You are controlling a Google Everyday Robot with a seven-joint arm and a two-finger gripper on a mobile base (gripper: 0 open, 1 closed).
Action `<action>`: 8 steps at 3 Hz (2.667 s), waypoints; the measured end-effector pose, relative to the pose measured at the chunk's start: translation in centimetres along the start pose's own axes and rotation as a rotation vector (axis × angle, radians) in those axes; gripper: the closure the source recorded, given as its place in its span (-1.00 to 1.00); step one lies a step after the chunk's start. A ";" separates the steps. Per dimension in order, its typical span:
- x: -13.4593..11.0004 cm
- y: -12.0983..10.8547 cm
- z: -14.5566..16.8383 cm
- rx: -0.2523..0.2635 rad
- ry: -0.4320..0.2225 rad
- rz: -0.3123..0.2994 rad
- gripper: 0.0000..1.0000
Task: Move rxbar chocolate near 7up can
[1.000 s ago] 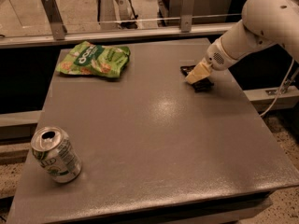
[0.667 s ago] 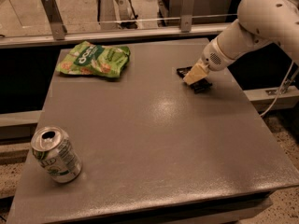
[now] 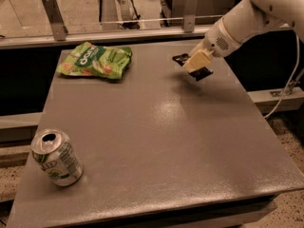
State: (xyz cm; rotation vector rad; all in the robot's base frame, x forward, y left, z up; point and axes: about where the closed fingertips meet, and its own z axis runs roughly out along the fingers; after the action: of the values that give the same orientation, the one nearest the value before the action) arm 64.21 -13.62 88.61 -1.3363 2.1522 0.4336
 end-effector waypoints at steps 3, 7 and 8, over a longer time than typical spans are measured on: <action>-0.4 1.0 -1.7 -0.079 0.007 -0.129 1.00; -2.9 20.0 4.2 -0.450 -0.124 -0.354 1.00; -4.2 24.7 5.5 -0.553 -0.182 -0.387 1.00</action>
Offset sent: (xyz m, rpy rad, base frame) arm -0.0073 -0.0077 0.0231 -0.0098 -0.0354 0.0513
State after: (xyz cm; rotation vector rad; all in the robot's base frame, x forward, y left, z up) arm 45.25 3.45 86.30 -1.8770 1.6254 0.9916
